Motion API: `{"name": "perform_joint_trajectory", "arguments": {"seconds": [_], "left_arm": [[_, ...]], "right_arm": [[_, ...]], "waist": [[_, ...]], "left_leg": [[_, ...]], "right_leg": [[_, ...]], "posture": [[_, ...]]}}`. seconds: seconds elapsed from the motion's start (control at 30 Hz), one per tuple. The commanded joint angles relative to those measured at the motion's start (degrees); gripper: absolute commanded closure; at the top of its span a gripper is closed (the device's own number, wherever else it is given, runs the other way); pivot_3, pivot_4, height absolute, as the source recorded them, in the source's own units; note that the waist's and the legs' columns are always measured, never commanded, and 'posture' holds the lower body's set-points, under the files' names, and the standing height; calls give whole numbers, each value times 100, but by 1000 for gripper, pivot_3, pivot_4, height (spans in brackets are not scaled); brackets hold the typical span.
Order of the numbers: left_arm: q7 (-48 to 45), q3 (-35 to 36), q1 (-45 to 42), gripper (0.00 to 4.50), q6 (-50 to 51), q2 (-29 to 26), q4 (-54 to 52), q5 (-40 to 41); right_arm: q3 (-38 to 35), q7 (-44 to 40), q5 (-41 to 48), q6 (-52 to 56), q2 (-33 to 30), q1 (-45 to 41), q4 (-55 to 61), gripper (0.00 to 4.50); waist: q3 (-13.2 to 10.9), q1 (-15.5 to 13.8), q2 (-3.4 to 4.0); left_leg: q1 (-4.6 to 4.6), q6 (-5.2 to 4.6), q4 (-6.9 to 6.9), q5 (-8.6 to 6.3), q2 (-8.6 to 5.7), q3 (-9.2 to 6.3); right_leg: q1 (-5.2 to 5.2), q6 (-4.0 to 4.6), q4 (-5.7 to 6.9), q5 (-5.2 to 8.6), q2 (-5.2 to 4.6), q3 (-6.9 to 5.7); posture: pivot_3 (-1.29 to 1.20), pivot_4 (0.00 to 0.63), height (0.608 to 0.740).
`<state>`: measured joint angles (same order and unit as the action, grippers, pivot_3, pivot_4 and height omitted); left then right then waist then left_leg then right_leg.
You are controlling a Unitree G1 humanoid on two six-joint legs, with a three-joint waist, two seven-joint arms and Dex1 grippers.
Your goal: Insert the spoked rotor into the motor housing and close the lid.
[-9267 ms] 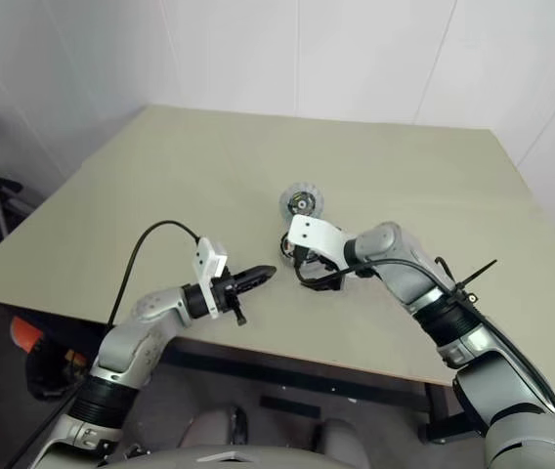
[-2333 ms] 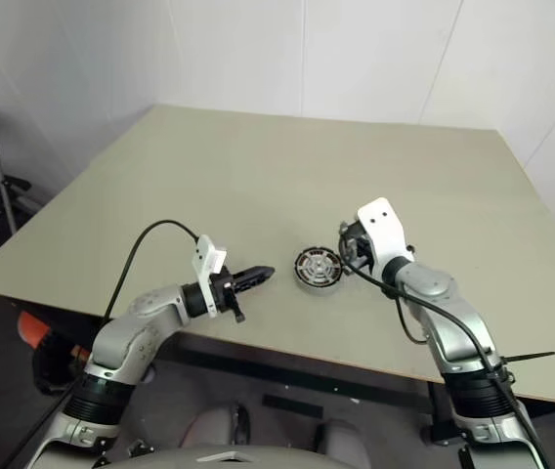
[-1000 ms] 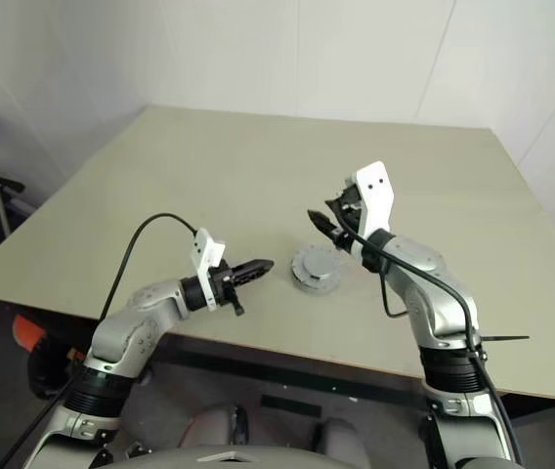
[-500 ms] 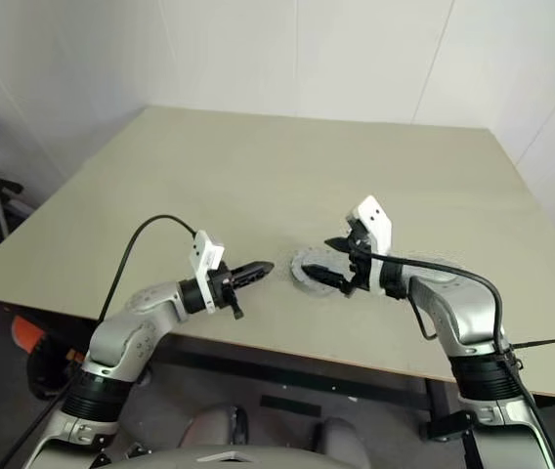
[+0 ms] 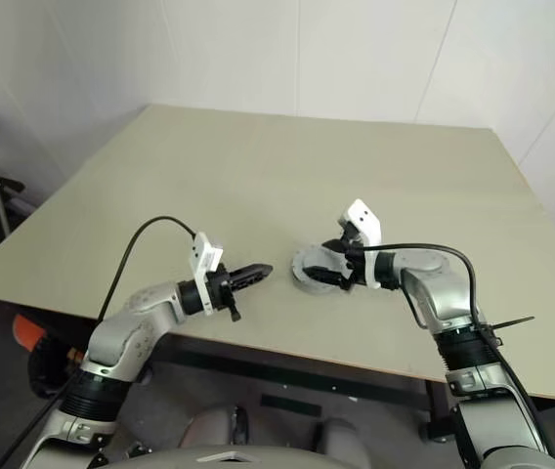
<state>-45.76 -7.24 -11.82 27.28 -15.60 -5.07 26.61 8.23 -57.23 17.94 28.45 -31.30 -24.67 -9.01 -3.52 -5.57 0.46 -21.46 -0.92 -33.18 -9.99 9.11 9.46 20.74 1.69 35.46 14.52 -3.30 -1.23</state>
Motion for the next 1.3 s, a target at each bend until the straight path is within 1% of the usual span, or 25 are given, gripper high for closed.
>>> {"name": "perform_joint_trajectory", "arguments": {"seconds": [0.03, 0.3, 0.4, 0.43, 0.57, 0.67, 0.87, 1.03, 1.17, 1.3], "left_arm": [[-53, 85, -41, 4500, -124, -27, -96, 43], [-42, 98, 13, 4500, -135, -25, -121, 40], [-33, 103, 38, 4500, -133, -28, -145, 41], [-28, 106, 44, 4500, -132, -28, -150, 42], [-13, 108, 59, 4500, -139, -18, -155, 39], [0, 108, 66, 4500, -144, -8, -152, 38], [13, 108, 71, 4500, -148, 2, -144, 44], [23, 109, 77, 4500, -151, 10, -137, 47], [34, 121, 69, 4500, -142, 13, -133, 51], [32, 127, 58, 4500, -131, 13, -128, 55]], "right_arm": [[19, -188, 14, -101, -10, -63, 116, 23], [156, -362, -157, -194, -89, 20, 40, 23], [127, -328, -208, -224, -51, -46, -70, 599], [121, -324, -220, -234, -42, -63, -92, 871], [108, -322, -271, -294, -18, -115, -176, 2278], [105, -341, -324, -362, -14, -138, -207, 3229], [-59, -208, -299, -477, 105, -328, -320, 3229], [-300, 119, -275, -631, 303, -507, -463, 3229], [-621, 545, -233, -731, 457, -636, -563, 3229], [-646, 329, -224, -739, 271, -498, -402, 3229]], "waist": [[0, 1, 0], [0, 2, 0], [0, 1, 0], [0, 2, 0], [0, 2, 0], [0, 13, 0], [0, 16, 0], [0, 11, 0], [0, 2, 0], [0, 1, 0]], "left_leg": [[0, -2, 0, 0, 1, 0], [3, -4, -3, 0, 2, 0], [3, -4, -4, 0, 2, 0], [3, -4, -4, 0, 2, 0], [3, -5, -4, 0, 3, 1], [3, -11, -3, -4, 6, 1], [3, -13, -2, -5, 11, 5], [3, -12, -3, -5, 11, 8], [3, -12, -3, -5, 11, 9], [2, -12, -4, -5, 10, 11]], "right_leg": [[0, 0, 0, 0, 0, 0], [-4, 1, 0, 1, 0, -1], [-4, 1, 0, 1, 0, -1], [-5, 1, 0, 1, 0, -1], [-4, 1, 0, 1, 0, -1], [-2, 2, 0, 1, 2, -3], [0, 6, 0, 3, 4, -5], [1, 6, 1, 4, 3, -4], [-1, 7, 0, 4, 2, -4], [0, 7, 0, 3, 2, -4]], "posture": [[0, 0, 740], [0, 0, 740], [0, 0, 740], [0, 0, 740], [0, 0, 740], [0, 0, 740], [0, 0, 740], [0, 0, 740], [0, 0, 740], [0, 0, 740]]}}
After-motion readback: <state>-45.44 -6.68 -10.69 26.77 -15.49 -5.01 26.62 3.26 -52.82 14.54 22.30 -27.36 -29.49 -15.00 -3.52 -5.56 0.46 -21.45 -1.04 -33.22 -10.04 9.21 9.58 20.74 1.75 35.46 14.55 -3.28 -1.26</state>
